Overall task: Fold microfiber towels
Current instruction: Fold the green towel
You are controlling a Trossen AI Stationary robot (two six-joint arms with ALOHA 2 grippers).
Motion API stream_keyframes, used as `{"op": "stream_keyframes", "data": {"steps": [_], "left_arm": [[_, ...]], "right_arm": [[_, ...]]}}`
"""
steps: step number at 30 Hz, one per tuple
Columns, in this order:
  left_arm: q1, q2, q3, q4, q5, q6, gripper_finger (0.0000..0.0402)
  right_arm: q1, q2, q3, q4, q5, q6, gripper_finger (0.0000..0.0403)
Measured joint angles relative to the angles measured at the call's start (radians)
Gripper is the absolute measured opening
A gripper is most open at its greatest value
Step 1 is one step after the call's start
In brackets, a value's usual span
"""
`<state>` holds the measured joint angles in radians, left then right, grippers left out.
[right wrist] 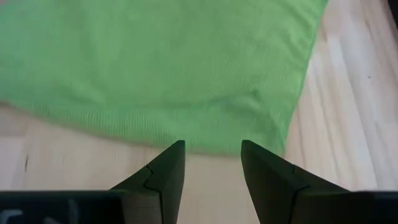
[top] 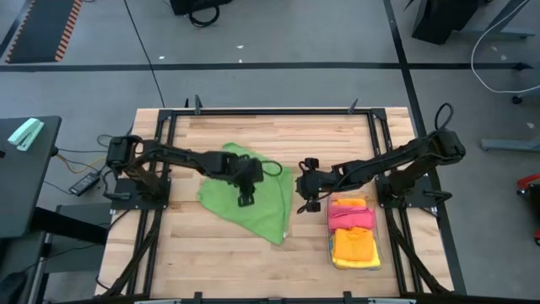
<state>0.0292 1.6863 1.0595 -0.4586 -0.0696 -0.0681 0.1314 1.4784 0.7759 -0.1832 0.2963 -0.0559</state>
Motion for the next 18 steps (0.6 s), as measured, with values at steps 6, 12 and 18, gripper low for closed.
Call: {"op": "stream_keyframes", "data": {"steps": [6, 12, 18], "left_arm": [[-0.095, 0.0, 0.0, 0.15, 0.001, 0.001, 0.0138], [-0.134, 0.0, 0.0, 0.207, 0.0, 0.001, 0.0135], [-0.137, 0.0, 0.0, 0.204, 0.0, -0.002, 0.0134]], "right_arm": [[-0.051, 0.0, -0.094, 0.239, -0.022, -0.043, 0.0165], [-0.129, 0.0, -0.119, 0.353, -0.097, -0.076, 0.0165], [-0.229, 0.067, -0.096, 0.409, -0.231, -0.077, 0.0149]]}}
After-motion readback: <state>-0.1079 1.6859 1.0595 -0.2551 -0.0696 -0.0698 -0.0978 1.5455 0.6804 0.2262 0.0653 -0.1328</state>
